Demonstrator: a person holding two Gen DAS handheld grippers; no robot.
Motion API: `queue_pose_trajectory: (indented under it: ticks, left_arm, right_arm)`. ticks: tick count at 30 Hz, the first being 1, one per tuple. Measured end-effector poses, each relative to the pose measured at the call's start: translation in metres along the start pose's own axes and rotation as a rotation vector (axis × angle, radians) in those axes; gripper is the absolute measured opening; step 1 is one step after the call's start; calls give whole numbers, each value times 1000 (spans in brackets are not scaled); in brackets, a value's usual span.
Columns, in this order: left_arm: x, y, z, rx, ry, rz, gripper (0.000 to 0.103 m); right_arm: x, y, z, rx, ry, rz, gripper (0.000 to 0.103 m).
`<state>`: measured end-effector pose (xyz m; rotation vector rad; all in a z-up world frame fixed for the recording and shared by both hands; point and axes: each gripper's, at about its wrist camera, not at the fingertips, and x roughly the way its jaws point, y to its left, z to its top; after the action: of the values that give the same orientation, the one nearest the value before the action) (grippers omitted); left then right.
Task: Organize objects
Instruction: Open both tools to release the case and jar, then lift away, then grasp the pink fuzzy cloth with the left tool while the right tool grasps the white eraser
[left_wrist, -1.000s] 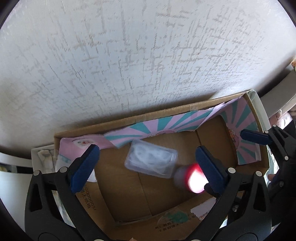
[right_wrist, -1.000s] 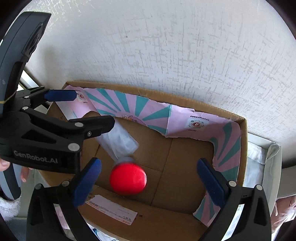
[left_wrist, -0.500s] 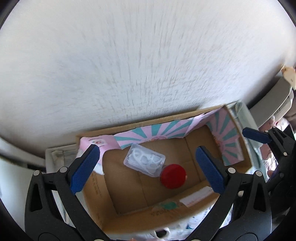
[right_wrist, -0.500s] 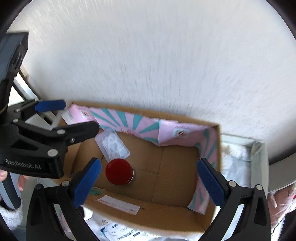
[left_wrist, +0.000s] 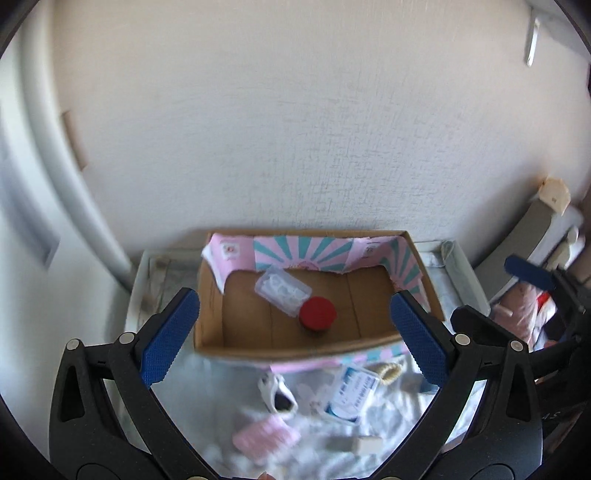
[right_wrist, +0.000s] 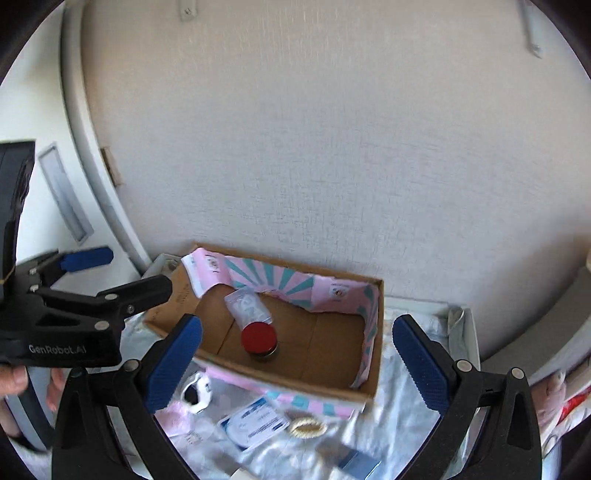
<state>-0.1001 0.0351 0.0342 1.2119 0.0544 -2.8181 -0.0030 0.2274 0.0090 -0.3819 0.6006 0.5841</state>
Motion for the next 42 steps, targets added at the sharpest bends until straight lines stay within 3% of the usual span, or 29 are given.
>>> queue_pose_trajectory:
  ticks: [7,12,22,32,42]
  left_arm:
    - [-32,3,-47,-65,-46,34,103]
    - [-45,4,-63,-66,-40,-3,103]
    - [-69,16,-107,-95,-65,98,103]
    - [-70,52,-162,-179,-23,163,103]
    - [-9,66,-210,-218,87,145,103]
  right_arm:
    - [-29,-1,-37,31,-30,-47,103]
    - [-50,-2,-50,23,-73,-39,103]
    - [-63,3,-75,5,-95,1,103]
    - [-40,20,-107,-17,-59,25,103]
    - [22,32,-163,-42,46,26,103]
